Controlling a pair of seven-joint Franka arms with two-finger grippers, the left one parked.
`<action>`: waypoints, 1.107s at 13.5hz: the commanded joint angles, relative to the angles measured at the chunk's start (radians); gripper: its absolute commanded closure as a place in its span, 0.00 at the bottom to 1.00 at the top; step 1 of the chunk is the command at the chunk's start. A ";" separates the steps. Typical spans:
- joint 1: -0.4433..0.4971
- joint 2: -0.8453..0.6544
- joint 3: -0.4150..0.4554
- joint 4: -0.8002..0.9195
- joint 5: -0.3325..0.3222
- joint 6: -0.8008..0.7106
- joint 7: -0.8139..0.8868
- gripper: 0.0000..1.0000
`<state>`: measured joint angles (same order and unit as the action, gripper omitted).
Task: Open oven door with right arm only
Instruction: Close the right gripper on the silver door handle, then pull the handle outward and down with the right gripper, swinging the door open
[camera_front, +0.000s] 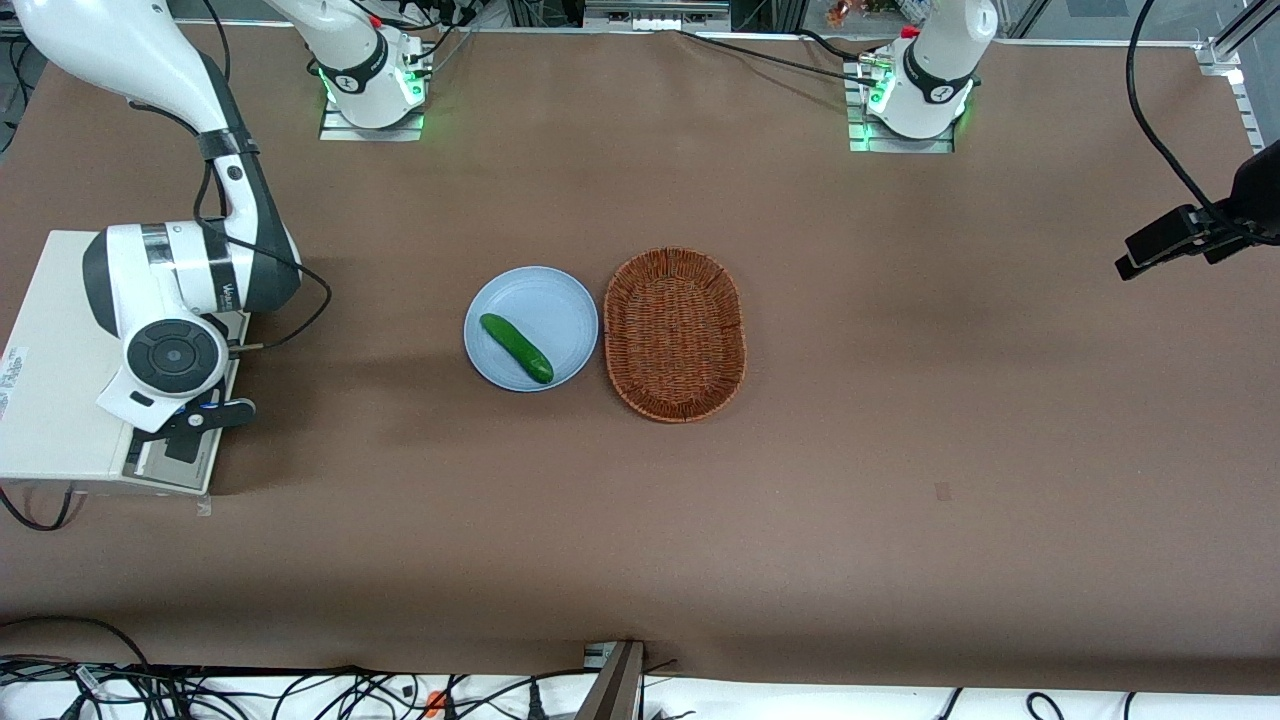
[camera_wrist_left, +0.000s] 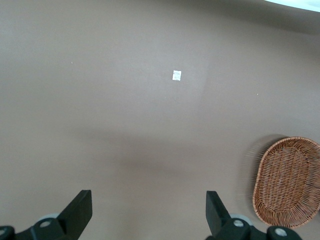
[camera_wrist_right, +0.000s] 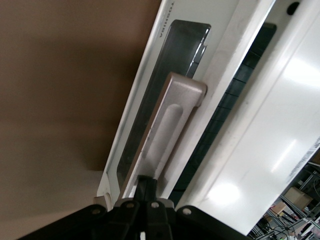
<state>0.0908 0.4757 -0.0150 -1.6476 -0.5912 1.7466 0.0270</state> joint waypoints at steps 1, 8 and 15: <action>-0.008 0.067 0.000 0.014 0.013 0.091 0.028 1.00; 0.001 0.152 0.000 0.014 0.033 0.218 0.102 1.00; 0.000 0.256 -0.002 0.014 -0.005 0.326 0.113 1.00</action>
<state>0.1357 0.6857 0.0406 -1.6643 -0.4872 2.0433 0.1627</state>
